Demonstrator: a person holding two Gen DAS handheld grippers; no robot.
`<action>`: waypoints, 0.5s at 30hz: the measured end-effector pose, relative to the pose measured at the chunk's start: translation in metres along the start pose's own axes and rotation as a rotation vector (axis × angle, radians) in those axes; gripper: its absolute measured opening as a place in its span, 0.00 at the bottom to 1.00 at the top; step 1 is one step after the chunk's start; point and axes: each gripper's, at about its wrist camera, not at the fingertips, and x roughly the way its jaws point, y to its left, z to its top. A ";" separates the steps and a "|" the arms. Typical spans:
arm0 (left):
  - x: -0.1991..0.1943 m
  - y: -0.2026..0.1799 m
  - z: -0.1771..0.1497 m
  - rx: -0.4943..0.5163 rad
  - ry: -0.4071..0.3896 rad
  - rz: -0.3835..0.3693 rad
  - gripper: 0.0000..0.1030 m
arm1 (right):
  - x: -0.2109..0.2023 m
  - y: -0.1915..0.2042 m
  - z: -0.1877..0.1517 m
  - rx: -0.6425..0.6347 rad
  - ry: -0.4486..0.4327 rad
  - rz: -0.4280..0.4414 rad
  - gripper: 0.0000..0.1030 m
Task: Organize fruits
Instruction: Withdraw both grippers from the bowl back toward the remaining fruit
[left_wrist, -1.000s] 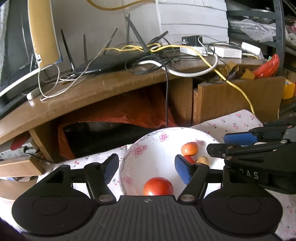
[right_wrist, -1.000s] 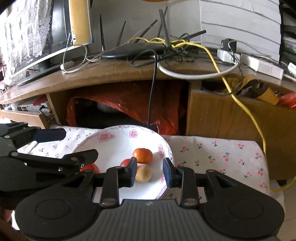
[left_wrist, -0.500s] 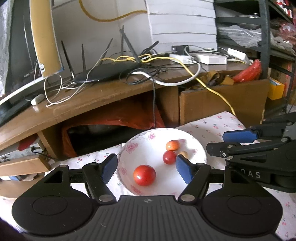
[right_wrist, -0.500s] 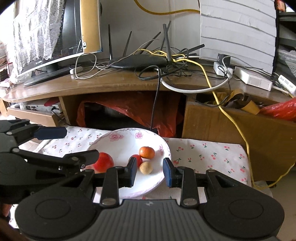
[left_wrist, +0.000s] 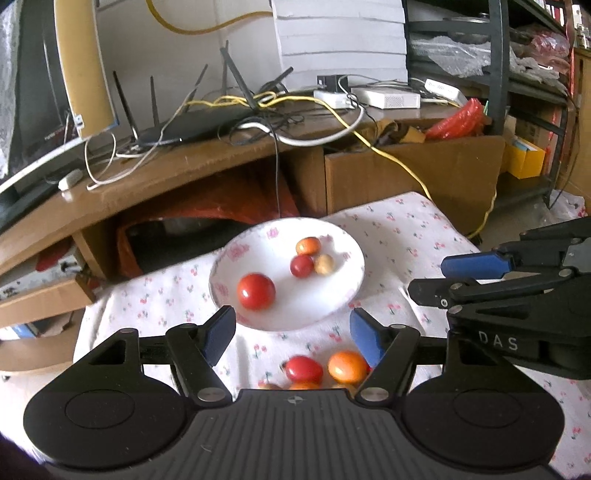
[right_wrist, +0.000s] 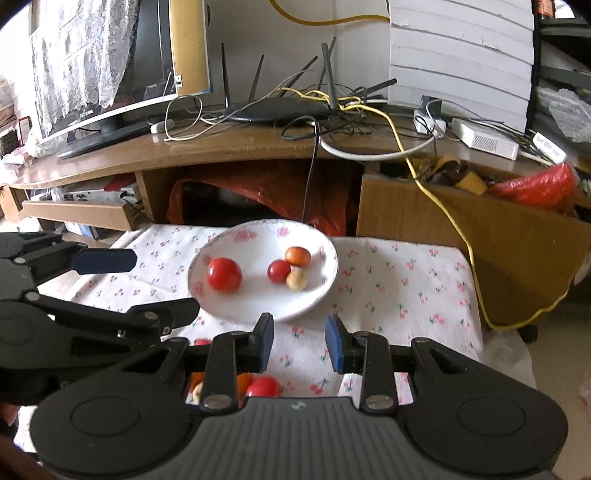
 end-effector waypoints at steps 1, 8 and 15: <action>-0.002 0.000 -0.002 -0.003 0.006 -0.003 0.72 | -0.003 0.001 -0.002 0.002 0.002 -0.001 0.30; -0.012 -0.001 -0.015 -0.010 0.036 -0.008 0.72 | -0.014 0.009 -0.014 -0.001 0.017 0.009 0.30; -0.015 -0.005 -0.029 0.004 0.083 -0.014 0.71 | -0.017 0.017 -0.028 -0.021 0.049 0.025 0.30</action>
